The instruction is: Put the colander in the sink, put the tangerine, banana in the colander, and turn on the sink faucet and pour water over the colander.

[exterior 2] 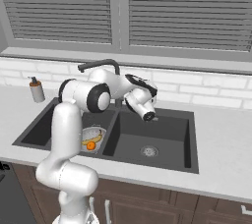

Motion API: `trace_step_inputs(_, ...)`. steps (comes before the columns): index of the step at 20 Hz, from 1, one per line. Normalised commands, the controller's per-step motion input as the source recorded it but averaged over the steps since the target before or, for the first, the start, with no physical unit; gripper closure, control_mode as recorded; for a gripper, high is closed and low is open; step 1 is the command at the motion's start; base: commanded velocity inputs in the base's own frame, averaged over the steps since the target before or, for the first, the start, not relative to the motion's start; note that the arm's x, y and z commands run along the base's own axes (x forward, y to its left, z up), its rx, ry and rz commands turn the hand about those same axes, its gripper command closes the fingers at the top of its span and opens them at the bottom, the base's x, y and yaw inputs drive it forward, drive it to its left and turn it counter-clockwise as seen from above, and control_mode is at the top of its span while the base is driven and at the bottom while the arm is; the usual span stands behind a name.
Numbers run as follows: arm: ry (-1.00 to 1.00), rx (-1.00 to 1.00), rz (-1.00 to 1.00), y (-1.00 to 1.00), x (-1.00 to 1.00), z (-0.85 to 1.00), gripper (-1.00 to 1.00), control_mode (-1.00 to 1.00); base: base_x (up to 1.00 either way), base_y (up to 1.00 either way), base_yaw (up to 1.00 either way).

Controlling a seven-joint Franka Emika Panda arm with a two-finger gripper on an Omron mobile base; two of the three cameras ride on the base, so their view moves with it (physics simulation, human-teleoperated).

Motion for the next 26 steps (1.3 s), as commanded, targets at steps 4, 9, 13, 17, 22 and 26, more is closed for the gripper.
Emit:
trace_step_inputs(4, 0.0, -0.05, -0.09, 0.0, 0.31, 0.0, -1.0, -1.0, 0.0, 0.0, 0.0)
trace_step_inputs(9, 0.0, -0.06, -0.09, 0.0, 0.24, 0.0, -1.0, -1.0, 0.0, 0.0, 0.0)
trace_step_inputs(13, 0.0, -0.07, -0.07, 0.0, 0.23, 0.0, -1.0, -1.0, 0.0, 0.0, 0.0)
trace_step_inputs(17, 0.0, -0.03, -0.04, 0.0, 0.18, 0.0, -1.0, -1.0, 0.0, 0.0, 0.0)
trace_step_inputs(22, 0.01, 0.0, 0.0, 0.0, 0.12, 0.0, -1.0, -1.0, 0.0, 0.0, 0.0)
trace_step_inputs(26, 0.0, 0.0, 0.0, 0.0, 0.0, 0.0, -1.0, -1.0, 0.0, 0.0, 0.0)
